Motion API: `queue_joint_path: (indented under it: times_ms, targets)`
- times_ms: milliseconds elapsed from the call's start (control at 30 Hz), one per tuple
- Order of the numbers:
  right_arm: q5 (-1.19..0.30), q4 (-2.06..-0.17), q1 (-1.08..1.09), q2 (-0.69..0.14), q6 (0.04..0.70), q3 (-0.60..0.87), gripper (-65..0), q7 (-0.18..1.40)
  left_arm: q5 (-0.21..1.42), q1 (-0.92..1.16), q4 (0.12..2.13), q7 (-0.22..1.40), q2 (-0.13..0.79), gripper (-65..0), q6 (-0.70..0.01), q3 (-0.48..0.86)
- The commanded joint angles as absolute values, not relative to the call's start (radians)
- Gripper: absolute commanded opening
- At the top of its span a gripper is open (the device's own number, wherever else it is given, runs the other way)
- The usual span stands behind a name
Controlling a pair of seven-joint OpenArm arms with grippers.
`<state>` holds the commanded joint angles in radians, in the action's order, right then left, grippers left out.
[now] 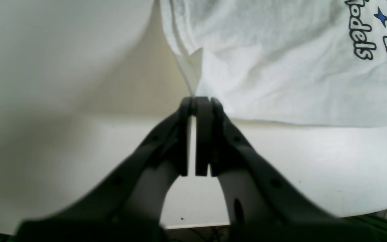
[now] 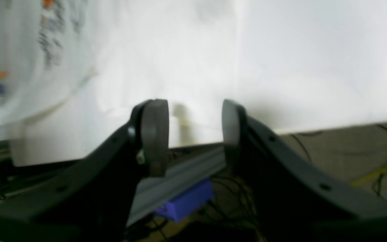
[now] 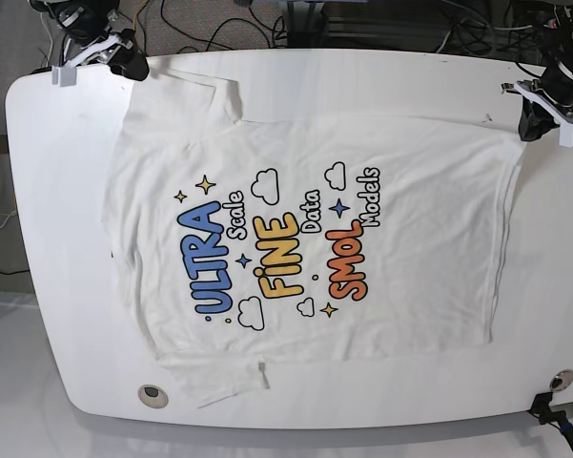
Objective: Fold the T-shirt properly
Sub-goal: 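Lift the held shoulder edge up with both grippers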
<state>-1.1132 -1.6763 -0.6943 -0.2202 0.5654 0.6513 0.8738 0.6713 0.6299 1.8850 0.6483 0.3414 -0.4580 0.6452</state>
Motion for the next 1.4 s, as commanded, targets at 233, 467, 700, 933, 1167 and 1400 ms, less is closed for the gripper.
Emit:
queue_joint_path:
  times_ms: [233,467,700,933,1167,1400]
  targets:
    - [-1.106,-1.578,-0.665,-0.222,0.572,0.648,-39.2,0.875,0.67,0.63,1.885,0.648,0.341,-63.6,-0.458,0.645]
    - [-1.109,-1.578,-0.647,-0.219,0.57,0.642,-39.2,0.903,0.67,0.628,1.885,0.648,0.341,-63.6,-0.458,0.645]
    - [-1.104,-1.578,-0.59,-0.171,0.567,0.642,-39.2,1.007,0.67,0.628,1.885,0.648,0.341,-63.6,-0.458,0.644]
    - [-1.101,-1.596,-0.559,-0.157,0.565,0.642,-39.2,1.01,0.67,0.628,1.885,0.648,0.341,-63.6,-0.458,0.644]
    - [-1.101,-1.598,-0.538,-0.157,0.565,0.642,-40.0,1.01,0.67,0.628,1.885,0.648,0.341,-63.6,-0.458,0.644]
    - [-1.101,-1.598,-0.516,-0.16,0.565,0.642,-65.0,1.01,0.67,0.628,1.885,0.648,0.341,-63.6,-0.458,0.642]
